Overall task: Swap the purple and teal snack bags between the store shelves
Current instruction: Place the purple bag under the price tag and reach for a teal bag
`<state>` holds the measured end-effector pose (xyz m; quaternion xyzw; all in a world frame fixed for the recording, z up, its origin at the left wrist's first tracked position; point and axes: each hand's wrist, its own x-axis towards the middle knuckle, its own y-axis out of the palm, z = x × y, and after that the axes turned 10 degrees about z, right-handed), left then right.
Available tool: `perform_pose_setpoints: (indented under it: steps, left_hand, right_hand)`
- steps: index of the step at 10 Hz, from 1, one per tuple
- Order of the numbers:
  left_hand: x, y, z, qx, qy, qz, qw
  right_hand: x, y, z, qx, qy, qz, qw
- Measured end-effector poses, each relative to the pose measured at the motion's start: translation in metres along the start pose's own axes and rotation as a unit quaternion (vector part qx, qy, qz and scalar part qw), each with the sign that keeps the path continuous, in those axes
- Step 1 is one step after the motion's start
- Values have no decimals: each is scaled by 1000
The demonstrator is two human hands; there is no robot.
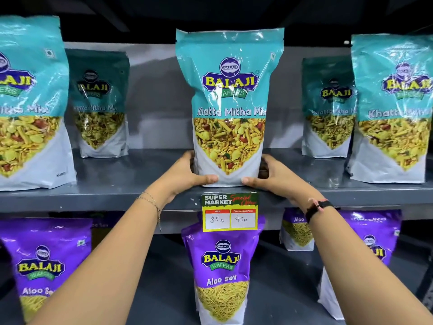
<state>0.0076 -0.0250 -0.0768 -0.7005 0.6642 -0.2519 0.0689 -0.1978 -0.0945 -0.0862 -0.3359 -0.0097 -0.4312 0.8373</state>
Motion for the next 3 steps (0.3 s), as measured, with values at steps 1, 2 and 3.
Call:
perform_pose_setpoints:
  steps: [1,2,3]
  left_hand:
    - [-1,0,0,6,0,-5,1000]
    - [0,-1,2,6,0,8,1000]
    - [-4,1,-3,17,0,8,1000]
  right_hand:
    - [1,0,-1,4,9,1,1000]
    - [0,-1,1,-2,10,3,1000]
    - [-1,-1,4,-15,23,-1,1000]
